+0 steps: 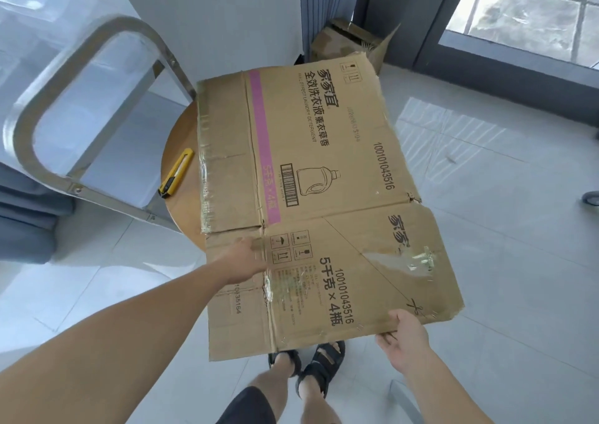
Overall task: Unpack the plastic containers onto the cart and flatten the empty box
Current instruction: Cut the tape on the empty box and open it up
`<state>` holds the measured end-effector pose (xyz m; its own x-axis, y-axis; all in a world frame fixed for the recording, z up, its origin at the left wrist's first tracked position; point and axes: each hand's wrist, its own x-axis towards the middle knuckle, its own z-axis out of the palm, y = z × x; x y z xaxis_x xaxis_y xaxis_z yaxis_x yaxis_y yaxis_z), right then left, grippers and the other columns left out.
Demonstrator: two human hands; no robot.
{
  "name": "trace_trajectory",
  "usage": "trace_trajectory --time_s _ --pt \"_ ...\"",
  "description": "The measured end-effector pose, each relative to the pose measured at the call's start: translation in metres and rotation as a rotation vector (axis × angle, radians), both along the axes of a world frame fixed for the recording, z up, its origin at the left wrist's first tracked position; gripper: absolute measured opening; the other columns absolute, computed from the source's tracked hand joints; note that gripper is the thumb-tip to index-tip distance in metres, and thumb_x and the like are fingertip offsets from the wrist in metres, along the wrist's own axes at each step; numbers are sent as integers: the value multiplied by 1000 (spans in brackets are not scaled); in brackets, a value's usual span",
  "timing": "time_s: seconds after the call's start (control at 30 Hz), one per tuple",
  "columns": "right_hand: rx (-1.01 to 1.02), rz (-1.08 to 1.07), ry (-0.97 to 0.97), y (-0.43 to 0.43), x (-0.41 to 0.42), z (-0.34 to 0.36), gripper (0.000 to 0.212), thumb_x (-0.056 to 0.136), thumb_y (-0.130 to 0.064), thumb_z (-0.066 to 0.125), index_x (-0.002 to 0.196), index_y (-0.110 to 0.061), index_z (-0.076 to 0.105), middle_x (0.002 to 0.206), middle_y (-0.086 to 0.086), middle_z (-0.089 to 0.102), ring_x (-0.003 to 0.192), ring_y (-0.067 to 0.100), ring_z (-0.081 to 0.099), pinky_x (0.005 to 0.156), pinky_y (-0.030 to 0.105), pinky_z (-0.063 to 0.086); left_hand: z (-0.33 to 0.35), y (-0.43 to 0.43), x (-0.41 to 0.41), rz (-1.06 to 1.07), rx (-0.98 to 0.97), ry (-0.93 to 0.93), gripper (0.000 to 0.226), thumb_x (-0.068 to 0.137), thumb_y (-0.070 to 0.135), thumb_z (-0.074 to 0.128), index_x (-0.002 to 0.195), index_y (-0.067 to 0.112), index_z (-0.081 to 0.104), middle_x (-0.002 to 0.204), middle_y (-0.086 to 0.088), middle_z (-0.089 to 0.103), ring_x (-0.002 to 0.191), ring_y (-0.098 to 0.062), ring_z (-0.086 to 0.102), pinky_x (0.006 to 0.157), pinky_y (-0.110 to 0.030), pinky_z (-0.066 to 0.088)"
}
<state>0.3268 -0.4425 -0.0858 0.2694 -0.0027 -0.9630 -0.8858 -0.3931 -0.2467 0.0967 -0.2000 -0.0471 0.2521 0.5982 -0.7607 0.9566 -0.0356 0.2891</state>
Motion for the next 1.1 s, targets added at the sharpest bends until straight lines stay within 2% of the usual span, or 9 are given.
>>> trace_trajectory --time_s 0.07,0.17,0.23,0.33,0.5,0.6,0.73,0.97,1.1 --pt "-137 93 -80 6 3 -3 41 94 -16 58 132 -4 52 133 13 54 123 36 51 94 43 46 -2 7 -1 -8 79 83 75 84 39 65 150 19 36 142 -11 51 88 -17 63 66 -32 51" --pt "-467 280 -338 24 15 1 66 82 -27 65 137 0 43 145 16 40 129 41 41 100 52 43 -3 20 5 13 128 97 78 86 48 62 151 16 32 150 -9 40 122 -29 52 88 -39 50" --pt "-476 441 -555 41 26 7 78 82 -34 69 143 0 35 150 17 35 134 39 36 104 55 38 -6 32 9 70 142 51 82 86 53 61 152 15 30 155 -6 33 133 -32 44 101 -46 46" --pt "-287 648 -738 70 48 18 90 74 -57 68 147 -15 37 146 9 47 132 34 45 107 54 40 -7 52 18 121 164 6 90 88 51 63 156 12 19 161 -7 21 146 -32 24 112 -48 35" --pt "-84 883 -665 128 91 28 96 75 -70 66 153 -29 29 155 -5 41 140 25 42 114 54 35 -10 80 31 190 225 -18 98 89 57 60 158 9 10 165 -7 11 152 -29 7 118 -47 22" --pt "7 899 -665 162 111 26 83 73 -68 70 141 -28 45 136 -8 57 120 19 57 102 44 46 -17 87 41 206 254 -8 94 90 56 58 157 9 11 165 -7 10 153 -26 5 118 -48 24" --pt "55 975 -715 204 137 13 62 83 -52 74 131 -19 51 117 -9 58 113 18 55 90 34 41 -33 91 60 246 306 10 87 92 45 56 157 10 10 166 -7 3 154 -25 -2 122 -48 18" --pt "72 1130 -664 259 189 -34 98 67 -78 69 144 -22 43 134 -9 58 125 23 56 101 45 47 -55 113 107 317 407 71 84 91 52 54 157 21 12 166 -3 1 153 -23 -5 120 -51 13" --pt "154 1095 -533 271 207 -55 87 73 -70 72 141 -23 47 131 -4 61 118 23 59 98 43 48 -66 116 123 288 365 193 96 88 63 49 158 19 0 166 -6 -9 152 -28 -12 119 -58 9"
